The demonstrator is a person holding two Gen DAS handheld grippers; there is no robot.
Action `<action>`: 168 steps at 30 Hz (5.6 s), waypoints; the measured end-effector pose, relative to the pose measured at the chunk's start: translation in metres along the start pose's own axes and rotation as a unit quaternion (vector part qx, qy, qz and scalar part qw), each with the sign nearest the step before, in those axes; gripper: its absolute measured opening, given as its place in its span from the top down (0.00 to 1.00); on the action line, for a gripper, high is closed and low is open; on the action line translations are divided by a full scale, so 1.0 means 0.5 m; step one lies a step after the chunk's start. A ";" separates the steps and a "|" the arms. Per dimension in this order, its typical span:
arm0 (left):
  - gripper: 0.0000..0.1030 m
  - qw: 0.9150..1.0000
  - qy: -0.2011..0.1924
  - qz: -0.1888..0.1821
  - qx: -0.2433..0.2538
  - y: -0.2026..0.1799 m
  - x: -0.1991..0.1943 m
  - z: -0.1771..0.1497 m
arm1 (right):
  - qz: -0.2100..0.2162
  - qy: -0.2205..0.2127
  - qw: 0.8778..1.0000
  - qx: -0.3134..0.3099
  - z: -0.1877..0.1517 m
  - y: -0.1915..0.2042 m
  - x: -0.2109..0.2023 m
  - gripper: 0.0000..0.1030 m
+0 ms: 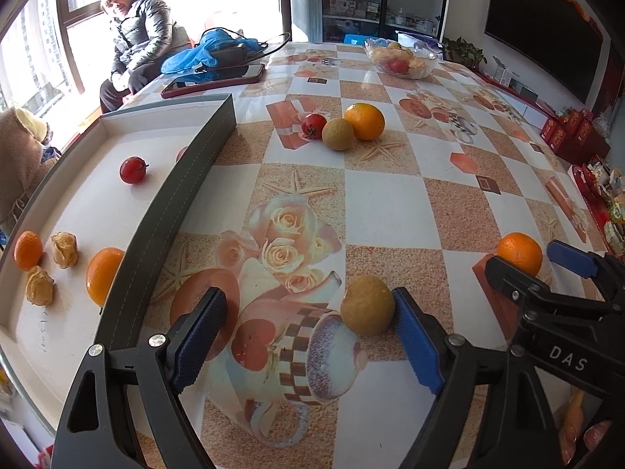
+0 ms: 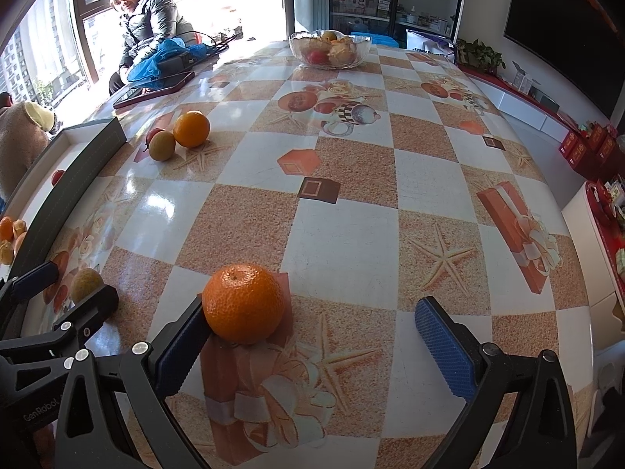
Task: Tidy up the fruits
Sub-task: 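Grasp the brown round fruit with the left gripper while the right grasps the mandarin, then carry the brown fruit and mandarin over the tray with both grippers, then open both grippers, dropping the brown fruit and mandarin into the tray, then move both grippers back to the table and grasp a yellow orange with the right, then grasp a brown round fruit with the left gripper while the right holds the orange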
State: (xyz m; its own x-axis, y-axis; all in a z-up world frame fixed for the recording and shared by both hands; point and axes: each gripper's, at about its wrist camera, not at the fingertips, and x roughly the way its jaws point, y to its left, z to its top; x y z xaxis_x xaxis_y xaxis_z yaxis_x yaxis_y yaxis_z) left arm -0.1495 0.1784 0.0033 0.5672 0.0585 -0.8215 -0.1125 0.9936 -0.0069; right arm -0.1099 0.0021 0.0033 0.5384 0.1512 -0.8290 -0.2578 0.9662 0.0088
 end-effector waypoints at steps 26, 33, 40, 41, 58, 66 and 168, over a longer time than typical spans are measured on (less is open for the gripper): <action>0.73 0.999 0.007 -0.051 0.012 -0.001 -0.068 0.012 | 0.080 0.031 0.996 0.006 0.036 0.031 -0.051 0.64; 0.73 0.999 -0.011 -0.047 -0.014 0.070 -0.111 0.032 | 0.112 0.036 0.993 -0.005 0.060 0.077 -0.070 0.64; 0.73 0.998 -0.038 -0.013 -0.041 0.162 -0.141 0.048 | 0.144 0.039 0.989 -0.024 0.105 0.149 -0.082 0.64; 0.73 0.998 -0.039 -0.004 -0.047 0.177 -0.141 0.049 | 0.144 0.037 0.988 -0.032 0.111 0.162 -0.083 0.64; 0.73 0.987 -0.040 0.055 -0.145 0.397 -0.135 0.061 | 0.204 0.057 0.971 -0.110 0.203 0.404 -0.047 0.64; 0.73 0.988 -0.016 0.059 -0.142 0.404 -0.096 0.043 | 0.220 0.092 0.962 -0.134 0.196 0.493 0.004 0.64; 0.72 0.998 0.005 -0.009 -0.061 0.014 0.064 0.120 | 0.089 0.004 0.995 0.046 0.066 -0.059 0.021 0.65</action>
State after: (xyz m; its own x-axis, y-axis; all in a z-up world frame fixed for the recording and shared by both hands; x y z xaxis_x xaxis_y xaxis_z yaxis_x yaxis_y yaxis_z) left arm -0.0830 0.1931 0.0111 0.5623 0.0387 -0.8261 -0.2012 0.9753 -0.0912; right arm -0.0701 -0.0180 0.0126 0.4848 0.3202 -0.8139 -0.2744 0.9393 0.2062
